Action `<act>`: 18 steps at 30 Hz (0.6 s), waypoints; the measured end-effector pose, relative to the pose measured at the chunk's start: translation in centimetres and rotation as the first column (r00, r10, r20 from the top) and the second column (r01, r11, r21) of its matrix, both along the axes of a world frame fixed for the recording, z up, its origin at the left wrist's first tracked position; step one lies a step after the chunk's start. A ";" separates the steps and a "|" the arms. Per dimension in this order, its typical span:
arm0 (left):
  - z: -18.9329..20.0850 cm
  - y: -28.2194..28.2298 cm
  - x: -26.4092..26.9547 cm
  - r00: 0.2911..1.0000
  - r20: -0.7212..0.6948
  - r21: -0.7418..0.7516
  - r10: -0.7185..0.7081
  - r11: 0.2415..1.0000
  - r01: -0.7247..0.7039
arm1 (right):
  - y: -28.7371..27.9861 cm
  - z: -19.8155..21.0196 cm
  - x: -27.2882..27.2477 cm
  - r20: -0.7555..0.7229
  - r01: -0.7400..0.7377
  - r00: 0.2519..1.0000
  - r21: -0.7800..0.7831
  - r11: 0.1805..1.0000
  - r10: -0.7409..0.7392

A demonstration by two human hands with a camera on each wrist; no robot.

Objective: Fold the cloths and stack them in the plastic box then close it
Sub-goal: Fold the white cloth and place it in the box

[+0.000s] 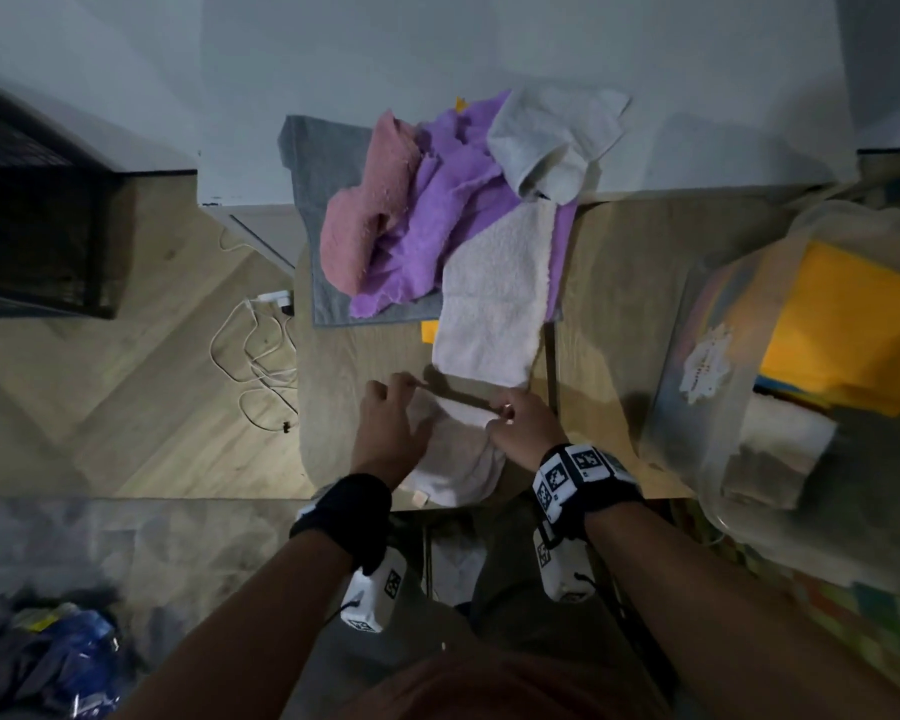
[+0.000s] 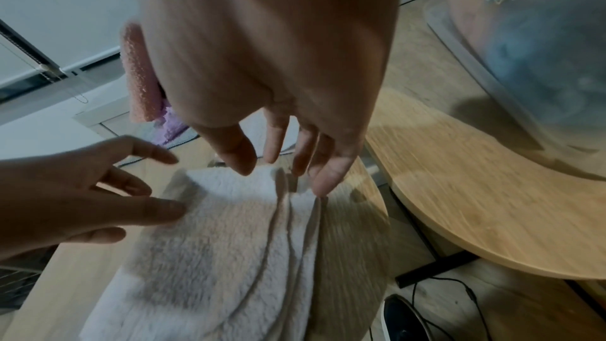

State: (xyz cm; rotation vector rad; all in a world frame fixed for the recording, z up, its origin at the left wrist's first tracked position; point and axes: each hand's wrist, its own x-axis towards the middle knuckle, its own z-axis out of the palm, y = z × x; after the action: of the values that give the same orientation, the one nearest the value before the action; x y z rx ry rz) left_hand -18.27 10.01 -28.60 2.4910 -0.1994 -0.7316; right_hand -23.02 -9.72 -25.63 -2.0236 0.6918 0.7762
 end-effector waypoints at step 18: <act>0.6 0.3 3.4 0.896 -0.223 0.033 -0.384 0.916 0.400 | 0.7 -1.6 -0.7 -0.171 -0.212 0.964 -0.024 0.977 0.205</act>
State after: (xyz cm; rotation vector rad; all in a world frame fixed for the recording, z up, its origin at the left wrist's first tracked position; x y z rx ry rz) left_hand -14.86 10.30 -28.01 2.4469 -0.6198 -1.1840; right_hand -23.68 -8.98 -27.22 -2.1088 0.5983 1.0739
